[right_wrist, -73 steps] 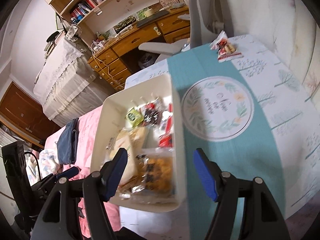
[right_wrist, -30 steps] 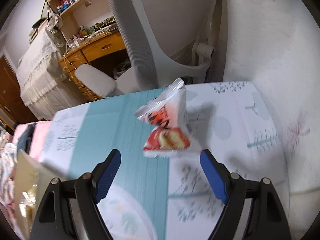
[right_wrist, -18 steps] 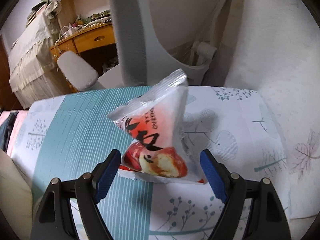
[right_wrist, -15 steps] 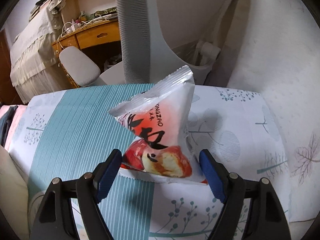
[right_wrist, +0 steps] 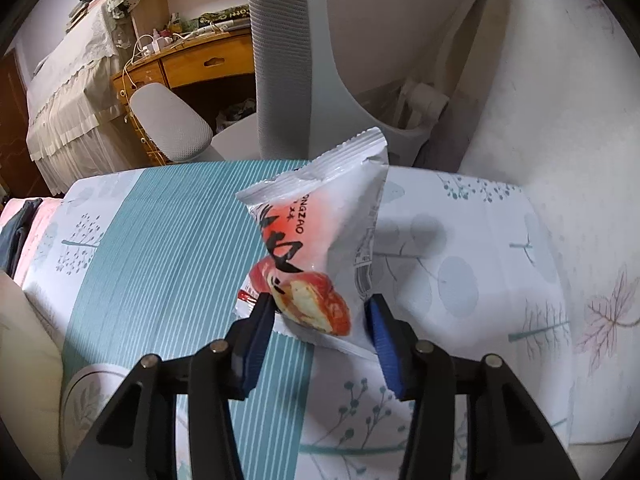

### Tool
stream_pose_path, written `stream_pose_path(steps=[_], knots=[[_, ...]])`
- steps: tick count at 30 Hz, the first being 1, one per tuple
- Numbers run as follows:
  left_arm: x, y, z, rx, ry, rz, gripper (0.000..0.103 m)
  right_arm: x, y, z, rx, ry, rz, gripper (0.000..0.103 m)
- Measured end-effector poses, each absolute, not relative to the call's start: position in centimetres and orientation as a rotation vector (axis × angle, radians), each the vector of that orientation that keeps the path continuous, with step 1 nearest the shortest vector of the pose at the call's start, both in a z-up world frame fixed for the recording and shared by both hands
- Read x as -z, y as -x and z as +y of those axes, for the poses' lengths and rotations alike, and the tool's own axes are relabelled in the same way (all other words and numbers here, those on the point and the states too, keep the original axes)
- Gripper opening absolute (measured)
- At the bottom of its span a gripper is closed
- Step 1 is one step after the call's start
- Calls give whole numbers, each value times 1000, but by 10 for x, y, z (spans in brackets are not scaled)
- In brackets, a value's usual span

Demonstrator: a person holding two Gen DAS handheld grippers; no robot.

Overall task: Organize snacks
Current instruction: 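Carry the red-white bag into the white tray and open the right gripper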

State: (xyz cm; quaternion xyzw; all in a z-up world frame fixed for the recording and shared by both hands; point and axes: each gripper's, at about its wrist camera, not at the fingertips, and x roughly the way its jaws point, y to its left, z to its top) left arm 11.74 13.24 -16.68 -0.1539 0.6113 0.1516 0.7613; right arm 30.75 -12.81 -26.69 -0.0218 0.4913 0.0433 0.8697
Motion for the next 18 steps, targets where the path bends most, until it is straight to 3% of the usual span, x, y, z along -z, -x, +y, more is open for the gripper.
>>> stream_pose_path(steps=[18], knots=[[136, -81, 144, -315, 360, 1231, 81, 232, -196, -115, -147, -133, 1196, 47]])
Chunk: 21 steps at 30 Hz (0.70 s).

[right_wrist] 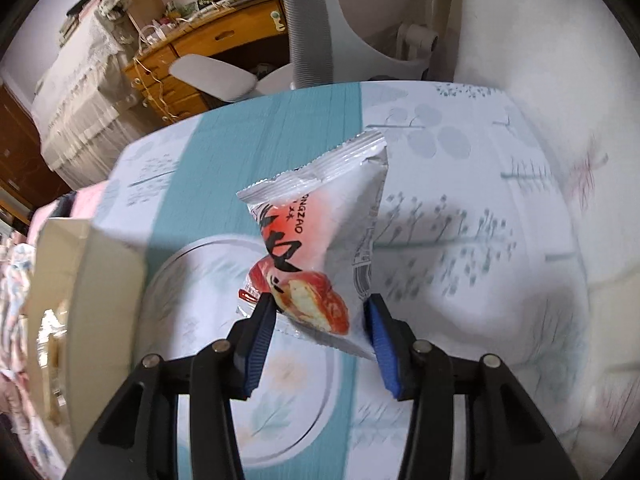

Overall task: Organize snacks
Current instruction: 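Carry the red-white bag into the white tray and open the right gripper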

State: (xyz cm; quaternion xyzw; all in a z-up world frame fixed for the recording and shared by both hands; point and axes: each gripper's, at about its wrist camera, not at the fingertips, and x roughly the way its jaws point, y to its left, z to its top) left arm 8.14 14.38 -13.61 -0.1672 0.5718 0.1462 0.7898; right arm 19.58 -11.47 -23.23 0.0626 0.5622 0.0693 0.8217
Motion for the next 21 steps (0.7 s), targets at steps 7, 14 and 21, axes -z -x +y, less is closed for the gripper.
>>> stream_pose_path(steps=[7, 14, 21], knots=[[122, -65, 154, -315, 349, 1191, 81, 199, -159, -92, -216, -169, 1162, 47], [112, -55, 164, -268, 342, 1135, 81, 165, -131, -64, -305, -244, 1133, 47], [97, -52, 187, -157, 334, 1070, 80, 148, -102, -22, -366, -325, 1129, 47]])
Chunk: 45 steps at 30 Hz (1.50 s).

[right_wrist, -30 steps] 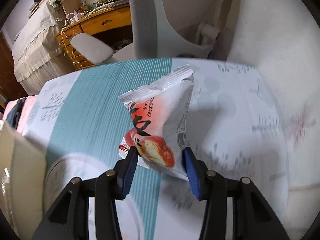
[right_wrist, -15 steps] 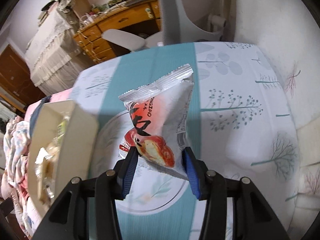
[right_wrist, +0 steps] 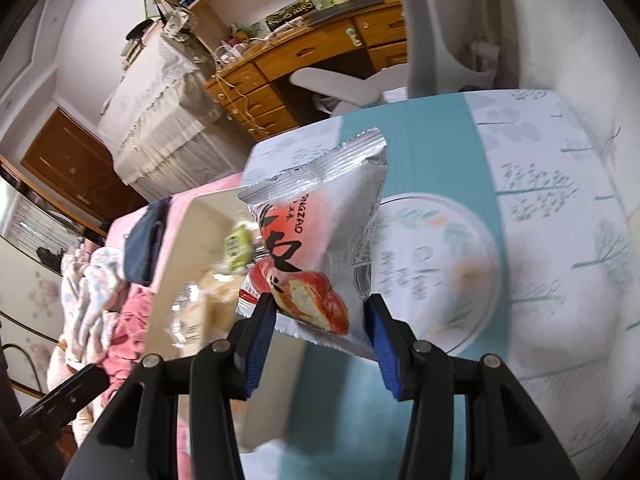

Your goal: Organize snacks

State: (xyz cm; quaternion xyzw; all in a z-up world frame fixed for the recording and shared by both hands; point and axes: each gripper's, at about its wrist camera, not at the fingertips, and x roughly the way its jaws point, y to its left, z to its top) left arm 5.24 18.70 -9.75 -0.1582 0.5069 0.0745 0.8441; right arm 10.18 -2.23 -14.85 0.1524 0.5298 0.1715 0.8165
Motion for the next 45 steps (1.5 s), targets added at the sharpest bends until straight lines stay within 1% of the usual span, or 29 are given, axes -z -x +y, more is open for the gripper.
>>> stream_pose_path(steps=[12, 16, 18, 22, 24, 25, 29, 31, 32, 33, 41, 43, 44, 45], knots=[[76, -32, 251, 4, 283, 1002, 80, 132, -55, 72, -378, -324, 1098, 47], [74, -25, 267, 54, 241, 993, 80, 135, -43, 91, -353, -345, 1075, 48], [75, -24, 273, 61, 226, 1001, 81, 138, -38, 97, -343, -360, 1067, 50], [82, -25, 277, 82, 208, 1023, 81, 150, -29, 102, -332, -392, 1094, 52], [86, -24, 275, 105, 190, 1032, 81, 152, -22, 101, -306, -396, 1088, 66], [87, -22, 272, 114, 180, 1035, 81, 153, -18, 99, -294, -398, 1087, 68], [95, -15, 265, 130, 179, 1063, 81, 154, -1, 91, -246, -376, 1087, 70], [96, -13, 259, 140, 187, 1068, 81, 153, 11, 83, -223, -361, 1099, 76], [95, -12, 254, 145, 184, 1069, 81, 152, 16, 80, -217, -358, 1103, 80], [93, -11, 247, 151, 176, 1075, 81, 151, 22, 74, -212, -351, 1106, 82], [70, 12, 183, 186, 181, 1100, 82, 117, 72, 11, -132, -267, 1145, 83], [62, 23, 160, 213, 193, 1106, 87, 103, 85, -12, -119, -256, 1144, 89], [60, 28, 150, 223, 211, 1116, 87, 97, 90, -22, -118, -250, 1138, 95], [58, 31, 142, 227, 223, 1124, 87, 89, 97, -35, -114, -236, 1130, 99]])
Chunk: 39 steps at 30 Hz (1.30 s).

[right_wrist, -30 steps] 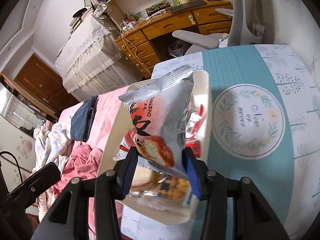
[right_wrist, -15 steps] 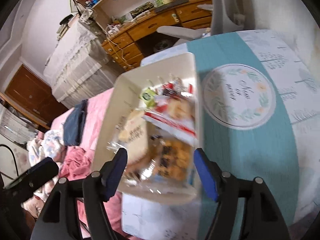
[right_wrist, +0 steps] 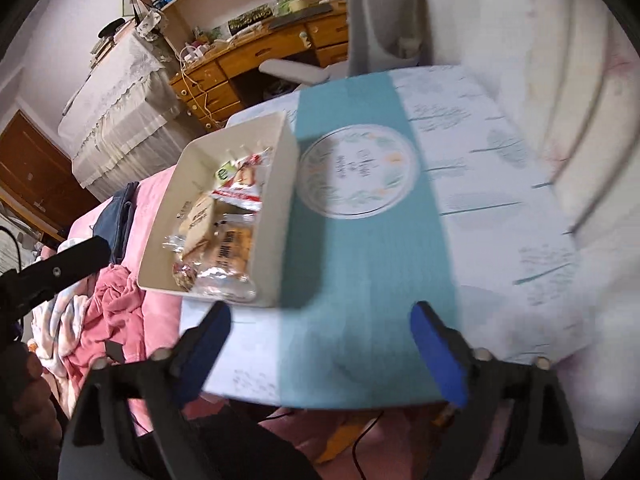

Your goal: Organize snacks

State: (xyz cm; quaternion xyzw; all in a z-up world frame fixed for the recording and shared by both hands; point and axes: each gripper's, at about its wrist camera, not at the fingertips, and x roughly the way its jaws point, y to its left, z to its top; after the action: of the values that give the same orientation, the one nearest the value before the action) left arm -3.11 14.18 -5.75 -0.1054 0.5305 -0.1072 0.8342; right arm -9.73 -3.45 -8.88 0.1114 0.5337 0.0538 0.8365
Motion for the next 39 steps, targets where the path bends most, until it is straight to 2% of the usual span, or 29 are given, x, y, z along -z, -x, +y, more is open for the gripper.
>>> stream_pose_path(steps=[3, 9, 20, 39], knots=[[50, 47, 112, 224, 229, 1129, 88, 73, 108, -61, -108, -203, 1125, 100], [35, 71, 73, 153, 167, 1103, 102, 47, 124, -103, -79, -207, 1162, 101], [13, 109, 28, 1, 50, 990, 102, 15, 169, -118, -43, -156, 1079, 103], [27, 113, 21, -110, 86, 1026, 102, 16, 169, -125, -120, -116, 1027, 103]])
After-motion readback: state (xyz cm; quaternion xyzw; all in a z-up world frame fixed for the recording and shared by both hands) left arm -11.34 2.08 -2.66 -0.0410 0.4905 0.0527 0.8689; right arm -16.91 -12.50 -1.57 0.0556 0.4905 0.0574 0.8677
